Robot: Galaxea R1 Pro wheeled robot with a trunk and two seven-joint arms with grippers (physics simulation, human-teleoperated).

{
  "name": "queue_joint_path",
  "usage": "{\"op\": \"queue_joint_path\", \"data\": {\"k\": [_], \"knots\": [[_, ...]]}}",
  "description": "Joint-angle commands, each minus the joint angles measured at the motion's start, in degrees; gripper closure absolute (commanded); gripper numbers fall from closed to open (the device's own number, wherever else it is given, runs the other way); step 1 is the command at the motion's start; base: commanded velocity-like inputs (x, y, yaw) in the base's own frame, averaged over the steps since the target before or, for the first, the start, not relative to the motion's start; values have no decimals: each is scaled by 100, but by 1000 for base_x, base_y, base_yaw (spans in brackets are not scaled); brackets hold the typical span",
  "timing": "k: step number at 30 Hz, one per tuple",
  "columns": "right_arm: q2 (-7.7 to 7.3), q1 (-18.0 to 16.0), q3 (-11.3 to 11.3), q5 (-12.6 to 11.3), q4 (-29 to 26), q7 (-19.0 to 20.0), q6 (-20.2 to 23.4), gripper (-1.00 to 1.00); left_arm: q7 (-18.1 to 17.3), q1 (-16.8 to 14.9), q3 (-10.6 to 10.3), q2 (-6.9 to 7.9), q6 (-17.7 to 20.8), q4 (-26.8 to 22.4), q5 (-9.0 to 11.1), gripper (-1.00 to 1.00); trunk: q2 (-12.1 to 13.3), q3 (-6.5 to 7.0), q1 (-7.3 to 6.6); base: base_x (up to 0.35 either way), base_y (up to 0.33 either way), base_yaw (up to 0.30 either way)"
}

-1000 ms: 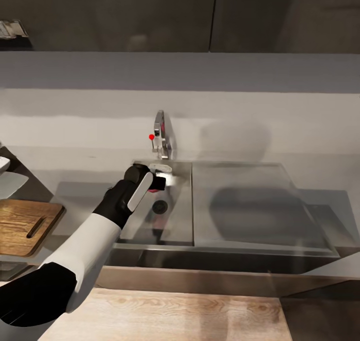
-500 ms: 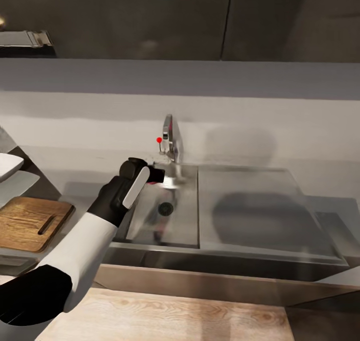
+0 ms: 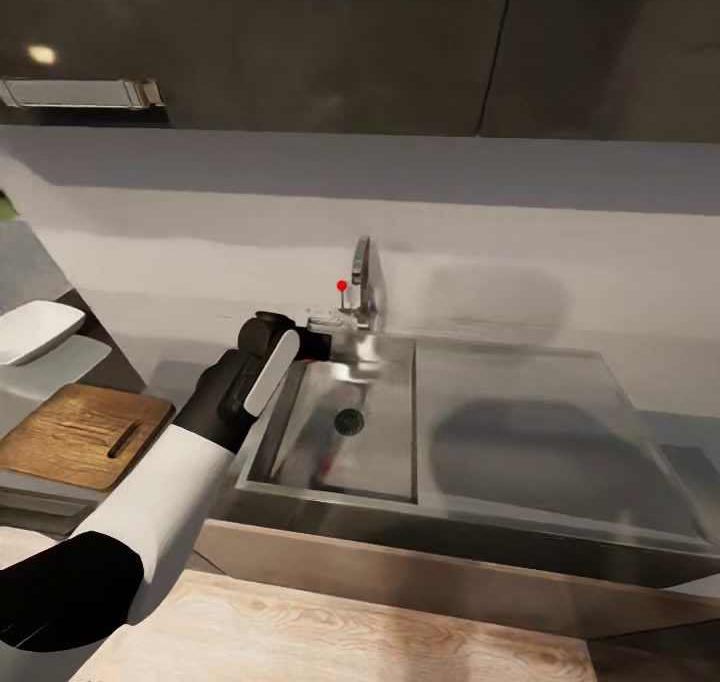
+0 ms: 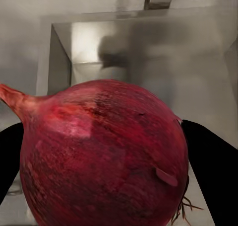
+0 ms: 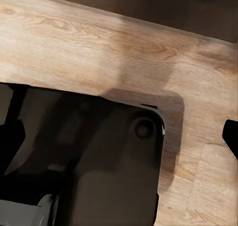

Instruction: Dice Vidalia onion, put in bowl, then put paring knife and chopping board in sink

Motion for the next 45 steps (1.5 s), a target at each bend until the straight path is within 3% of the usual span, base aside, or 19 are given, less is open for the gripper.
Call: {"op": "queue_joint_path", "data": {"k": [1,12,28,45], "knots": [[-5,0,-48,25,-18,52,-19,-100,58,-6,-9,-3,14,-32,68,100,-10,-1,4,0,0,144],[-59,0,-49,21,-27,52,-33,-100,50,-6,-28,7,23,-535,224,100,-10,92,4,0,0,144],[-62,0,-48,21,-104,52,-33,-100,50,-4,-29,17,23,-653,250,100,-10,168,4,0,3,81],[-62,0,-52,21,-106,52,-33,-100,49,3,-38,16,23,-815,250,100,-10,169,4,0,254,1]]}}
